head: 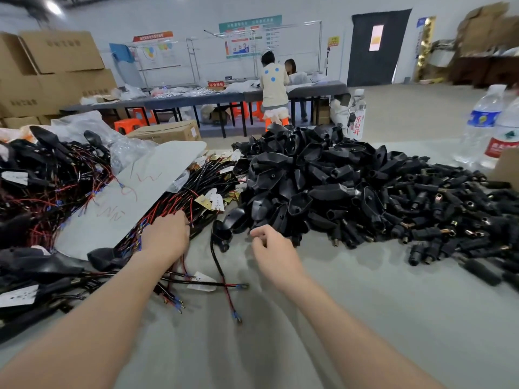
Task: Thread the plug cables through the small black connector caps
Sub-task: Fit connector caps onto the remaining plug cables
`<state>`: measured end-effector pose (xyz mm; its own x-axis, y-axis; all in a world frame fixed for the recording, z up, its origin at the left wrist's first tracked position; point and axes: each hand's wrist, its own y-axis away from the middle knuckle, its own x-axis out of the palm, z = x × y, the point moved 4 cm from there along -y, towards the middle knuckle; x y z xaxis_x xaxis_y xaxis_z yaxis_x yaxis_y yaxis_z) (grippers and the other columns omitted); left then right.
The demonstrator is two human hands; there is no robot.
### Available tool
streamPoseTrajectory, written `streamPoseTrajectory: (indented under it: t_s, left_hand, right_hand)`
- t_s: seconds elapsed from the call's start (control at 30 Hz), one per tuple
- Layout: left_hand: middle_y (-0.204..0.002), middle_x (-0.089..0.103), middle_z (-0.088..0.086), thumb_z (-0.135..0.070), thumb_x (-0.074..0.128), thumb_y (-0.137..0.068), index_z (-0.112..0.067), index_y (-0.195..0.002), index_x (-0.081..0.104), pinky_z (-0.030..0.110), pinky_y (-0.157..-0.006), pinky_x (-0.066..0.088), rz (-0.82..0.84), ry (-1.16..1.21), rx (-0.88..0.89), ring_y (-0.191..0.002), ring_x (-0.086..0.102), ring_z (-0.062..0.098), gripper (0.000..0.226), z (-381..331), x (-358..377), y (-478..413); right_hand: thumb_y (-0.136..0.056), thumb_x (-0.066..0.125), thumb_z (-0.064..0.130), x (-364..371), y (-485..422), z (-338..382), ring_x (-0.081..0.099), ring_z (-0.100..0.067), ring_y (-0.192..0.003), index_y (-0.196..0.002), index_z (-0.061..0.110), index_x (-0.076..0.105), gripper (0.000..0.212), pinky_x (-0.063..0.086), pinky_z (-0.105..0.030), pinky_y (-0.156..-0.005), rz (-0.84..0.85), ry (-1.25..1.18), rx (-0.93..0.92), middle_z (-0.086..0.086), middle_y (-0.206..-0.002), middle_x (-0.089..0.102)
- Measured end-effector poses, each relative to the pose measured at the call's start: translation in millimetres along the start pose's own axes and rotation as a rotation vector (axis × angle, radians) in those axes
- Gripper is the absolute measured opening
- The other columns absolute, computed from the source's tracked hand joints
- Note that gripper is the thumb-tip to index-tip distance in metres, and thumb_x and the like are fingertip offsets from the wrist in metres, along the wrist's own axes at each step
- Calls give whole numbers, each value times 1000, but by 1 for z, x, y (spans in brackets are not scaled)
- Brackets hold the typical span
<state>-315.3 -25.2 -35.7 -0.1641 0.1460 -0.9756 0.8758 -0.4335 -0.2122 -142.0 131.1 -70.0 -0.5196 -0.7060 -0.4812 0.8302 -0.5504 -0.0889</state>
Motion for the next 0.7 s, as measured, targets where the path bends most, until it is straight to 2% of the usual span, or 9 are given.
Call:
streamPoseTrajectory:
  t_s: [0.1, 0.17, 0.27, 0.33, 0.43, 0.5, 0.57, 0.6, 0.7]
  left_hand:
    - [-114, 63, 15, -24, 40, -102, -9, -112, 55, 46, -89, 48, -53, 165, -11, -106, 58, 37, 23, 4, -14, 2]
    - [-104, 65, 15, -26, 37, -104, -11, -111, 52, 44, -83, 48, -111, 259, -26, -95, 59, 36, 22, 10, -33, 3]
    - [-87, 63, 8, -31, 37, -104, -19, -106, 51, 39, -70, 43, -192, 390, 17, -81, 59, 30, 19, 13, -70, 6]
    - [-80, 61, 2, -34, 39, -104, -20, -103, 52, 34, -60, 39, -270, 515, 46, -71, 57, 19, 19, 12, -99, 9]
    - [-78, 69, -6, -36, 39, -104, -22, -106, 56, 29, -54, 39, -384, 829, 39, -54, 48, 4, 22, 5, -146, 13]
    - [-77, 73, -13, -33, 39, -102, -22, -111, 57, 28, -51, 35, -423, 1066, -19, -47, 38, 3, 22, 1, -165, 18]
    - [-72, 73, -11, -27, 39, -102, -20, -109, 55, 26, -48, 31, -366, 1312, -100, -47, 33, 7, 19, -4, -160, 30]
    - [-70, 73, -8, -23, 39, -103, -20, -104, 53, 23, -44, 31, -312, 1423, -142, -48, 33, 7, 15, -9, -148, 40]
    - [-80, 70, 2, -19, 39, -106, -17, -97, 51, 20, -41, 39, -125, 1696, -334, -48, 42, 6, 15, -30, -93, 77]
  right_hand:
    - [-101, 41, 41, 32, -27, 24, 58, -27, -100, -124, 27, 54, 30, 39, -36, -76, 16, 181, 14, 0, -112, 64]
    - [-101, 41, 48, 53, -38, 38, 56, -35, -113, -132, 24, 48, 40, 37, -39, -78, 61, 350, 0, -9, -125, 58]
    - [-102, 45, 40, 71, -43, 46, 47, -38, -124, -132, 15, 48, 39, 43, -44, -89, 115, 542, -22, -17, -135, 47]
    - [-102, 47, 32, 72, -39, 45, 44, -39, -125, -128, 9, 49, 35, 43, -46, -95, 128, 611, -61, -19, -135, 46]
    - [-100, 49, 29, 58, -28, 45, 51, -36, -115, -115, 8, 57, 27, 45, -42, -93, 130, 518, -111, -16, -120, 58]
    - [-95, 56, 30, 39, -19, 41, 58, -24, -93, -90, 15, 58, 16, 48, -37, -82, 144, 302, -79, -4, -94, 64]
    - [-91, 64, 36, 12, -6, 35, 55, -9, -70, -77, 25, 56, 20, 48, -24, -66, 141, 147, -55, 10, -76, 58]
    - [-89, 67, 38, -3, 2, 31, 55, -5, -69, -75, 31, 56, 20, 46, -21, -65, 129, 125, -66, 12, -77, 57]
    - [-88, 73, 32, -52, 33, 12, 59, -10, -91, -76, 42, 57, 22, 48, -27, -81, 63, 110, -85, 10, -99, 57]
